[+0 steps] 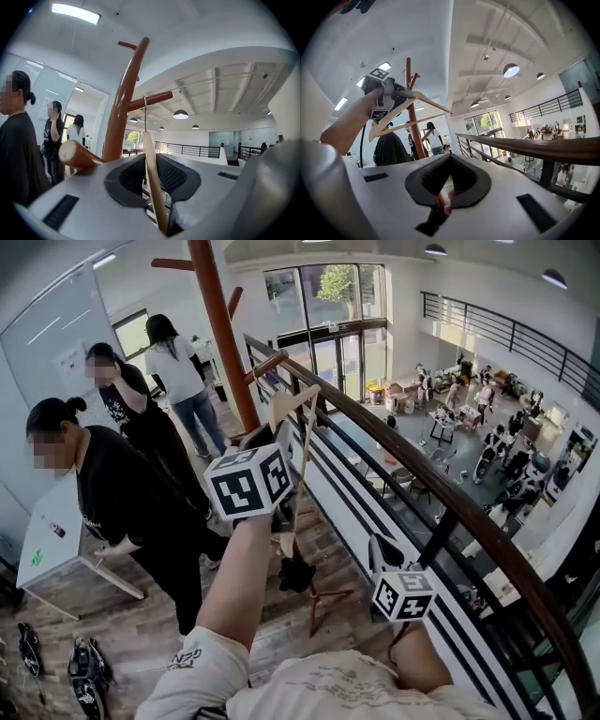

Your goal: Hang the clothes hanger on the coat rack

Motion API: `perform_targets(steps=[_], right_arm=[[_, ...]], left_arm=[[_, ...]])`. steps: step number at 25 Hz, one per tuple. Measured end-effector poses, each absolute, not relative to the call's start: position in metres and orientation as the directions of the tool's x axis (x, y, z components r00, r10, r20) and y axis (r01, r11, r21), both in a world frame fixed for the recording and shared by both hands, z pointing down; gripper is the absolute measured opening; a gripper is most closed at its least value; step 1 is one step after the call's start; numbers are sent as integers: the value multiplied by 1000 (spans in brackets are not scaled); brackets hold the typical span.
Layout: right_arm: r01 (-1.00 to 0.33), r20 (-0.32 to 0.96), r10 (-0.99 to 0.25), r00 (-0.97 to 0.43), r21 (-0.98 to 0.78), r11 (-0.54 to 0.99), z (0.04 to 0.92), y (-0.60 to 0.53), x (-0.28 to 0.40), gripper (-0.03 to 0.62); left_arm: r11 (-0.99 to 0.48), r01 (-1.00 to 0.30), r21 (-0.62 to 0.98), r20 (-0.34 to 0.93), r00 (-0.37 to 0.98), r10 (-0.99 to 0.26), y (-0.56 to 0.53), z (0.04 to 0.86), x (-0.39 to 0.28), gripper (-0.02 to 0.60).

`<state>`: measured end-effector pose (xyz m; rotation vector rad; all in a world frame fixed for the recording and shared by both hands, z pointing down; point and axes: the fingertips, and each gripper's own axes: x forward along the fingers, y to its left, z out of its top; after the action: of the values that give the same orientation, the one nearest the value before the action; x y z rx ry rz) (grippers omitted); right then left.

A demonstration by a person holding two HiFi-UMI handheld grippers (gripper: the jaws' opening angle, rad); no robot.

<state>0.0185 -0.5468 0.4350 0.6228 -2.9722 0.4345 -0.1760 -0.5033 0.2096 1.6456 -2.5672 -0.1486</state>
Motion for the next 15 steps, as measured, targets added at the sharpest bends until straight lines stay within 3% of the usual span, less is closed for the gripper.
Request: perform_targets(steps=[15], right_arm=[[-371, 148, -343, -928, -262, 891, 445, -528, 12, -4]], left_arm=[[493, -867, 70, 30, -492, -870, -463, 227, -180, 66]])
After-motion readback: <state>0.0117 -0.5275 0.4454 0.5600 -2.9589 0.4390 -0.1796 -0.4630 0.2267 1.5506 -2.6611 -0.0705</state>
